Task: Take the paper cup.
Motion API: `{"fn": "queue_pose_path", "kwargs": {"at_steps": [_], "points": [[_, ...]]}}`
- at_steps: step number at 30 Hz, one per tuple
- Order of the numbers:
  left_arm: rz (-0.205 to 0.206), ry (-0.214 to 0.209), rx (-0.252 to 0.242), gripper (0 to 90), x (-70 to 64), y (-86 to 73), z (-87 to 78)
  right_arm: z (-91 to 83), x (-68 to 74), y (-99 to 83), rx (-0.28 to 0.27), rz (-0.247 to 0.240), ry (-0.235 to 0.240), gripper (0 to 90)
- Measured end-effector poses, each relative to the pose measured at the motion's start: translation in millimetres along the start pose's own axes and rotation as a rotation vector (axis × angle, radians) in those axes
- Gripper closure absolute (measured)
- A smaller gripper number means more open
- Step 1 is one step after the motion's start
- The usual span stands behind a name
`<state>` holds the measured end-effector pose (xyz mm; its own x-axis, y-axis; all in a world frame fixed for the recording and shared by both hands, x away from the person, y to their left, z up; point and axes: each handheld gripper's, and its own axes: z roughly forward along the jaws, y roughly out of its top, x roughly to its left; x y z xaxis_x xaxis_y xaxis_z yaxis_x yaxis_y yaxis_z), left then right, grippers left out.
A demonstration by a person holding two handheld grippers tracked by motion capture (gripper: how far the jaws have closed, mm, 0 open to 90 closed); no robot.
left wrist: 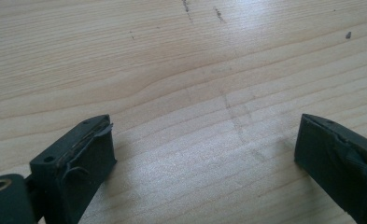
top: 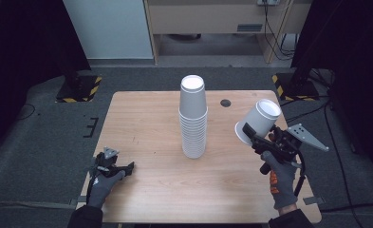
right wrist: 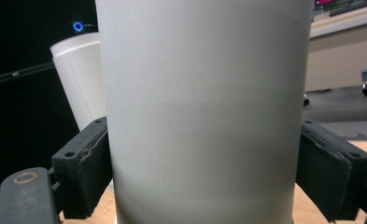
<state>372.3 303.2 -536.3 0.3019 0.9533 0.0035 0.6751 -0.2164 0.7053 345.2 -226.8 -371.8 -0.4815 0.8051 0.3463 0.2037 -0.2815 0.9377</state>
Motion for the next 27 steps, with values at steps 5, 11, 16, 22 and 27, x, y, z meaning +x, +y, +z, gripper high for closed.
{"fn": "queue_pose_path", "kwargs": {"at_steps": [5,11,16,22,27], "points": [[0.0,0.002,0.0,3.7,0.0,0.0,0.1,-5.9,-8.6,-14.0,0.014,0.031,-0.016,14.4],[-0.006,0.003,0.001,3.1,0.3,0.0,0.1,-10.4,-15.6,-26.9,0.013,0.072,-0.03,14.4],[-0.013,0.007,-0.005,4.5,0.6,-0.4,-0.5,-11.6,-20.1,-33.7,0.019,0.111,-0.04,14.3],[-0.016,0.014,-0.015,9.3,1.1,-1.3,-2.0,-14.4,-25.6,-44.2,0.004,0.188,-0.048,14.3],[-0.025,0.008,-0.034,11.6,2.1,-2.4,-4.7,-14.5,-30.6,-48.7,0.001,0.23,-0.053,14.2]]}}
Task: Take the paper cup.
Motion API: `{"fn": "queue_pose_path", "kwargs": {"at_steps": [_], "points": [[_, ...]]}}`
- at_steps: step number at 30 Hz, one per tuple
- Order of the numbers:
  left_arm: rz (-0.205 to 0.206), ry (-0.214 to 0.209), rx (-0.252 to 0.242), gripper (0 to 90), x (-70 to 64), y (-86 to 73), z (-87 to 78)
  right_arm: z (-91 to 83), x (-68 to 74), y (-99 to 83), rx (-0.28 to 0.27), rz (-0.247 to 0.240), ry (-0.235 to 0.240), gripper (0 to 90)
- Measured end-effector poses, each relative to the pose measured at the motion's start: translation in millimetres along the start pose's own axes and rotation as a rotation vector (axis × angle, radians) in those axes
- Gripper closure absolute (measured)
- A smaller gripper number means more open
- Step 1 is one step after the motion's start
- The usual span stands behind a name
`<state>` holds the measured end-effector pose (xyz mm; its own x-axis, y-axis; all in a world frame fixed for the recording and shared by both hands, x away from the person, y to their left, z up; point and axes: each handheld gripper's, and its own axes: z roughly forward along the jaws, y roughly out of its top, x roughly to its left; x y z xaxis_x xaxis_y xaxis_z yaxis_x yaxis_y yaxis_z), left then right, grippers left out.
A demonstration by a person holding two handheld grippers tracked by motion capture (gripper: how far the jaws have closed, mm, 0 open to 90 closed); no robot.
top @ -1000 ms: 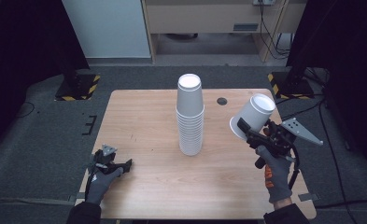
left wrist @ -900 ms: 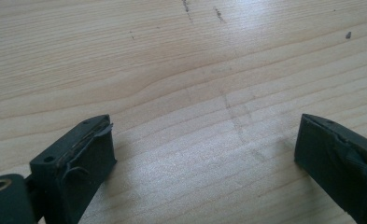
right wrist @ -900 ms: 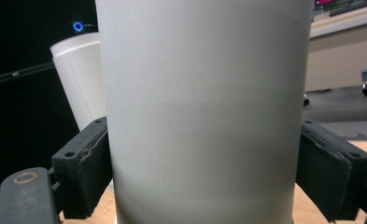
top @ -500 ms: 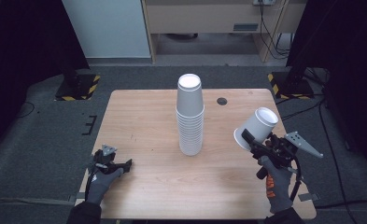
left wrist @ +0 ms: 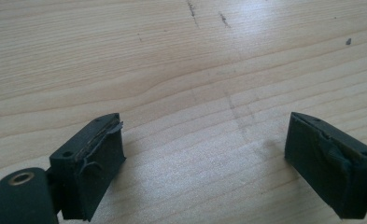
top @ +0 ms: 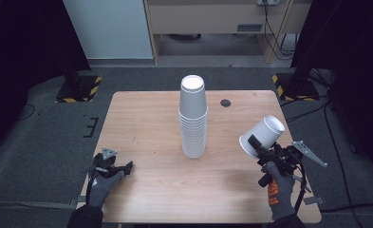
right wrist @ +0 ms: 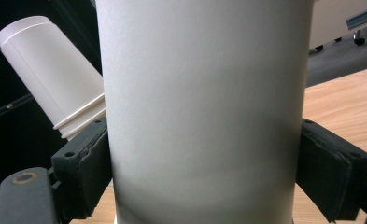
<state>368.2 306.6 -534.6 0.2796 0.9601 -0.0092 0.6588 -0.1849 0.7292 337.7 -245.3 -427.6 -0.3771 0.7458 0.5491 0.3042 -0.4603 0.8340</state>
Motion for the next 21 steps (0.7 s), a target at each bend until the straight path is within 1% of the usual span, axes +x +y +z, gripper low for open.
{"fn": "queue_pose_path", "kwargs": {"at_steps": [2,3,4,5,6,7,8,9,11,13,14,15,16,19,21], "points": [[-0.003,-0.001,-0.017,11.7,0.0,0.7,-2.0,-0.1,-2.8,-1.0,-0.007,0.022,0.0,14.3],[-0.003,-0.007,-0.037,12.5,-0.5,1.9,-3.7,-0.4,-5.7,-2.0,-0.012,0.05,0.002,14.2],[-0.003,-0.007,-0.037,12.6,-0.5,1.9,-3.7,-0.4,-5.7,-2.0,-0.012,0.05,0.002,14.2],[0.002,-0.01,-0.051,12.5,-1.5,2.8,-5.1,-1.0,-7.8,-2.8,-0.019,0.071,0.001,14.3],[0.002,-0.01,-0.051,12.5,-1.5,2.8,-5.1,-1.0,-7.8,-2.8,-0.019,0.071,0.001,14.3],[0.015,-0.014,-0.07,13.0,-3.0,3.9,-6.2,-1.5,-9.0,-3.0,-0.025,0.081,-0.001,14.2],[0.015,-0.014,-0.07,13.2,-3.0,3.9,-6.2,-1.5,-9.0,-3.0,-0.025,0.081,-0.001,14.2],[0.021,-0.017,-0.082,13.2,-3.8,4.9,-7.5,-1.8,-9.1,-3.0,-0.026,0.082,-0.004,14.2],[0.018,-0.032,-0.108,13.3,-5.7,6.2,-9.2,-2.8,-9.0,-2.8,-0.034,0.082,-0.008,14.2],[0.025,-0.037,-0.13,13.9,-8.2,7.6,-11.5,-3.3,-8.9,-2.8,-0.04,0.085,-0.011,14.1],[0.028,-0.042,-0.153,14.7,-10.2,9.1,-13.9,-3.6,-9.0,-3.4,-0.048,0.098,-0.012,14.1],[0.028,-0.042,-0.153,15.2,-10.2,9.1,-13.9,-3.4,-9.4,-3.8,-0.05,0.107,-0.008,14.1],[0.027,-0.047,-0.167,15.2,-11.7,10.2,-15.7,-3.4,-9.4,-3.8,-0.05,0.107,-0.008,14.1],[0.03,-0.068,-0.205,16.2,-16.0,12.6,-18.8,-2.4,-11.3,-6.9,-0.048,0.156,0.009,14.1],[0.037,-0.08,-0.218,16.9,-19.3,13.9,-20.3,-2.1,-11.9,-8.1,-0.044,0.165,0.01,14.1]]}}
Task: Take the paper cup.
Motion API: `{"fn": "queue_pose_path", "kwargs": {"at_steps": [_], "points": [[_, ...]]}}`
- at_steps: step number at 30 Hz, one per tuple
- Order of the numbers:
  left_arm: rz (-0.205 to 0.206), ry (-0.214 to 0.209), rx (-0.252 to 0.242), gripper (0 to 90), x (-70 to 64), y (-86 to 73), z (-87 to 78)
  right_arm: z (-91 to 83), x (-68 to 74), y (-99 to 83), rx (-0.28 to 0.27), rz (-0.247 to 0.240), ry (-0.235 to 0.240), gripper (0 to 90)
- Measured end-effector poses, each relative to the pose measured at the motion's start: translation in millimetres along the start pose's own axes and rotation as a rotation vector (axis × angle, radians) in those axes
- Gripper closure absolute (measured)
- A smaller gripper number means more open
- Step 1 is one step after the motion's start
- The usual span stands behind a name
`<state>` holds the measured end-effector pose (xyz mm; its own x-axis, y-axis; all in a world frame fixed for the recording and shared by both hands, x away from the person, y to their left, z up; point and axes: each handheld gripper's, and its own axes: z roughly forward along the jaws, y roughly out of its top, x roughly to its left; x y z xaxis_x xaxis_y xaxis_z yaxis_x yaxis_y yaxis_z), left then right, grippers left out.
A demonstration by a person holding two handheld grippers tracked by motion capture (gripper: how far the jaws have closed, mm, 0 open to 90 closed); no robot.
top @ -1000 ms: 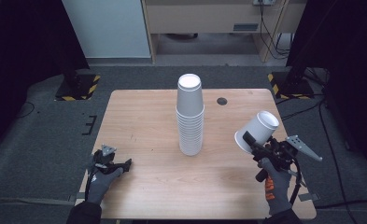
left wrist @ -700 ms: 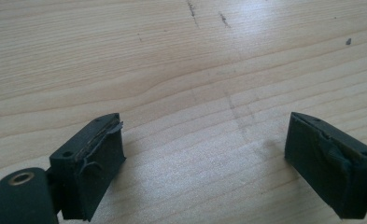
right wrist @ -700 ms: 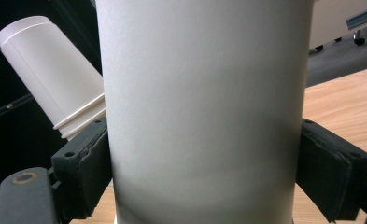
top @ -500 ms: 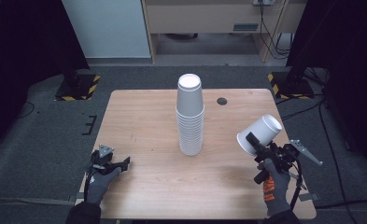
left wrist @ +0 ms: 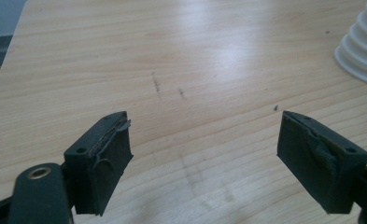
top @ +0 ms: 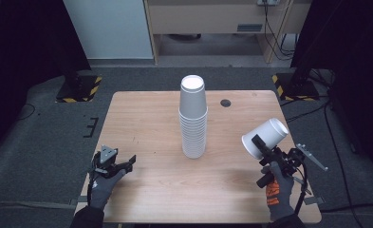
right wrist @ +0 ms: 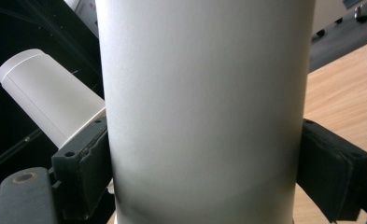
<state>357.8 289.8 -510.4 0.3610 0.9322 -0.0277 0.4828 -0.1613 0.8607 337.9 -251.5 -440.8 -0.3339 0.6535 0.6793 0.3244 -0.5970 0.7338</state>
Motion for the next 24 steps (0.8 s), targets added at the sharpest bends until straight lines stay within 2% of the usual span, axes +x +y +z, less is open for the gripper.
{"fn": "queue_pose_path", "kwargs": {"at_steps": [14,22,24], "points": [[0.017,-0.11,-0.093,17.6,-28.3,15.0,-5.8,0.7,0.7,-1.4,0.003,-0.001,0.004,14.1],[0.048,-0.198,-0.166,19.3,-59.5,29.3,-11.6,1.1,1.2,-3.1,0.009,0.029,0.015,14.1],[0.066,-0.237,-0.193,20.1,-75.9,36.0,-13.2,0.7,2.3,-3.1,0.011,0.028,0.017,14.1]]}}
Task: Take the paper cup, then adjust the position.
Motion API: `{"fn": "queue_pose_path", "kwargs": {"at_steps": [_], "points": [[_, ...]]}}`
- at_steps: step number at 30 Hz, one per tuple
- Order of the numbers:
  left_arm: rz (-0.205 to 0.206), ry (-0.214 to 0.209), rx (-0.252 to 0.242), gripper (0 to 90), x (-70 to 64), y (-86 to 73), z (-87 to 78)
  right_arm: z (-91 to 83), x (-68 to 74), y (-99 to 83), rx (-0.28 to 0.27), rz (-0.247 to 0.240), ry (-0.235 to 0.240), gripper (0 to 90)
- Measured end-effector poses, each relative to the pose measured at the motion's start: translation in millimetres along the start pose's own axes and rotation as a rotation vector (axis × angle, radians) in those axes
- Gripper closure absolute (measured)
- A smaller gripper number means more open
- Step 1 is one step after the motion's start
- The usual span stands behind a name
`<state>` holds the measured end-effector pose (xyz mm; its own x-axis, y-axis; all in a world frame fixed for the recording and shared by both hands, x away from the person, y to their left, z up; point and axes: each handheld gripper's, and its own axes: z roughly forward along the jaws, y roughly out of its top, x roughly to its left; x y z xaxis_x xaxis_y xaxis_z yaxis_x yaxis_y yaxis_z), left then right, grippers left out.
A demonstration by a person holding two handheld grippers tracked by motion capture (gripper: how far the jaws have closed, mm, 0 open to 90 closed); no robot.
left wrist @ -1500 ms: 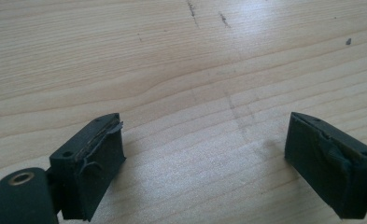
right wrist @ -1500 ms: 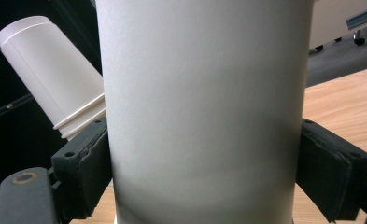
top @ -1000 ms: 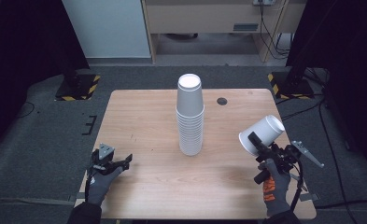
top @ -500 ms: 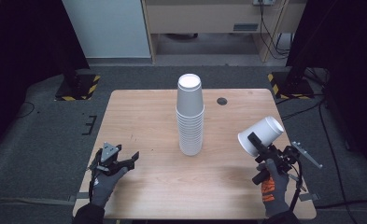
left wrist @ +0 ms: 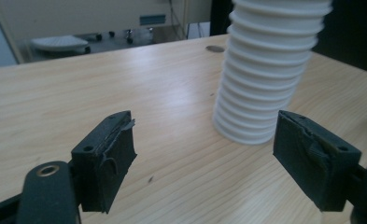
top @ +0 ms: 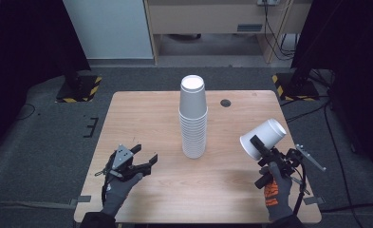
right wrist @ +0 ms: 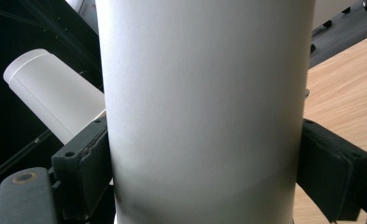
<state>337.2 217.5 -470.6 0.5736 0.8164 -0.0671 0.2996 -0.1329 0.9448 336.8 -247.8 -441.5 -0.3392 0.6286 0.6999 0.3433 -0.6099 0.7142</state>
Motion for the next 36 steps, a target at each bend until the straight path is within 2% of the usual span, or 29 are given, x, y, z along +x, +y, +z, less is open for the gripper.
{"fn": "queue_pose_path", "kwargs": {"at_steps": [1,8,9,17,28,33,36], "points": [[0.0,0.0,0.0,20.3,0.0,0.0,0.0,0.0,0.0,0.0,0.0,0.0,0.0,14.1],[0.05,-0.094,-0.038,22.1,-37.8,13.9,13.7,-1.3,1.6,2.9,-0.013,0.008,0.008,14.1],[0.05,-0.094,-0.038,22.9,-37.8,13.9,13.7,-1.2,1.4,3.0,-0.014,0.008,0.007,14.1],[0.082,-0.143,-0.075,24.5,-62.2,26.9,29.0,-2.0,1.7,3.5,-0.013,0.021,0.013,14.0],[0.102,-0.204,-0.124,28.0,-87.7,40.9,42.0,-0.3,4.2,1.1,0.003,0.027,0.023,14.0],[0.122,-0.233,-0.135,30.8,-100.8,46.7,50.1,-0.8,6.8,1.6,0.0,0.029,0.037,14.0],[0.131,-0.242,-0.133,32.1,-104.3,48.3,53.5,-0.8,7.5,1.7,0.0,0.031,0.04,14.0]]}}
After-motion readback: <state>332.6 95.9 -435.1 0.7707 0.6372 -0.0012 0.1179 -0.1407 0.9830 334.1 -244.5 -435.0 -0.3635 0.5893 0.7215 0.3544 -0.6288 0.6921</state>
